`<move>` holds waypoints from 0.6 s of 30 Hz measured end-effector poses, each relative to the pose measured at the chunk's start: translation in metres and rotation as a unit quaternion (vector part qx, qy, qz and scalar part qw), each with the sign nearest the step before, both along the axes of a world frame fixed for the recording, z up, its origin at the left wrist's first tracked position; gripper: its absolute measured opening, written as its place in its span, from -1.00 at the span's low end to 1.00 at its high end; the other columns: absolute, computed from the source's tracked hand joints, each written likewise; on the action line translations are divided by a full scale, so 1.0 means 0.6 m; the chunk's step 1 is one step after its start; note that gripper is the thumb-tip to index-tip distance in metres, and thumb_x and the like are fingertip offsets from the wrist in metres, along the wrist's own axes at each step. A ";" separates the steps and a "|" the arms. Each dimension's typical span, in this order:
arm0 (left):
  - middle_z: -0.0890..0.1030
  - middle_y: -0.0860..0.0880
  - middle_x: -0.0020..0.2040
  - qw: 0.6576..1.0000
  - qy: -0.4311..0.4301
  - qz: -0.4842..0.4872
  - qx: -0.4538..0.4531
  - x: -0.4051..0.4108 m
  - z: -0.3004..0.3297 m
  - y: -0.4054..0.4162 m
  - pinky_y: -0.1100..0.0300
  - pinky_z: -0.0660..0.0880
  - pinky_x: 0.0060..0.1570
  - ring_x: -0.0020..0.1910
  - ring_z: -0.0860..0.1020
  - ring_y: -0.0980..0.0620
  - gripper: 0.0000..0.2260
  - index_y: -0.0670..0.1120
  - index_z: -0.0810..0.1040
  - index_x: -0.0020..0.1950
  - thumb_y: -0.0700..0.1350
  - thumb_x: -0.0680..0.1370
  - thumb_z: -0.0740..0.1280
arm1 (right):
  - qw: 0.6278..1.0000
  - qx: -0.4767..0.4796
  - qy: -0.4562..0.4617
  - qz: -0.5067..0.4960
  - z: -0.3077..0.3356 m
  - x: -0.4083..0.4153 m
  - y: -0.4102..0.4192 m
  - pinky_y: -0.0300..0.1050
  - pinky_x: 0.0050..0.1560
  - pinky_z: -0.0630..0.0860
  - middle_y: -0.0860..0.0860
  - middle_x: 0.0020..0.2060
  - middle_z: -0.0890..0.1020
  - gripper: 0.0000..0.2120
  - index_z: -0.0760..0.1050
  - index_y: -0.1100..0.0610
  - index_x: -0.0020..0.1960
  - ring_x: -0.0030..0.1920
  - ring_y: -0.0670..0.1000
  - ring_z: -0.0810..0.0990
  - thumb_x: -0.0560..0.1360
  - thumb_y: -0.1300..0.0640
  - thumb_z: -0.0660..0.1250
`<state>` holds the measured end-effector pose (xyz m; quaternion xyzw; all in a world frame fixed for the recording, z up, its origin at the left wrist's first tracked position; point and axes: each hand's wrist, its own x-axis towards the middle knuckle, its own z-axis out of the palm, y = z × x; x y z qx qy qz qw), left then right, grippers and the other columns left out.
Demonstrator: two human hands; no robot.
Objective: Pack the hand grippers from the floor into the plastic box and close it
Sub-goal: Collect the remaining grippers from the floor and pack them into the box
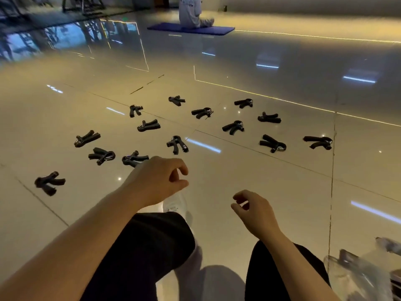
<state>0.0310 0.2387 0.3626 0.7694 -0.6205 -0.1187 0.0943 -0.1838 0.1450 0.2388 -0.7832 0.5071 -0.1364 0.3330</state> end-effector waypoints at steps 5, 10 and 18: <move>0.51 0.23 -0.27 1.000 0.004 0.002 -0.014 0.056 -0.003 -0.034 0.23 0.48 -0.06 -0.26 0.47 0.29 -0.81 0.14 0.49 0.06 0.11 0.48 0.35 | 1.000 -0.025 -0.003 -0.007 0.035 0.032 -0.051 -0.19 -0.09 0.47 -0.12 -0.04 0.58 -0.84 0.53 0.00 0.08 -0.12 -0.13 0.53 0.50 0.03 0.34; 0.50 0.23 -0.27 0.999 -0.040 0.014 0.000 0.115 -0.010 -0.052 0.15 0.51 -0.04 -0.22 0.50 0.20 -0.80 0.13 0.50 0.08 0.11 0.49 0.33 | 0.997 -0.069 -0.001 0.041 0.104 0.089 -0.091 -0.21 -0.09 0.47 -0.12 -0.04 0.58 -0.84 0.53 0.00 0.07 -0.11 -0.13 0.54 0.50 0.02 0.34; 0.51 0.20 -0.24 0.999 -0.022 0.022 -0.041 0.172 -0.002 -0.110 0.17 0.51 -0.08 -0.21 0.51 0.16 -0.81 0.08 0.52 0.06 0.09 0.49 0.34 | 0.979 -0.154 0.026 0.130 0.220 0.163 -0.160 -0.26 -0.11 0.44 -0.15 -0.07 0.51 -0.79 0.52 0.02 0.11 -0.13 -0.17 0.51 0.50 0.01 0.34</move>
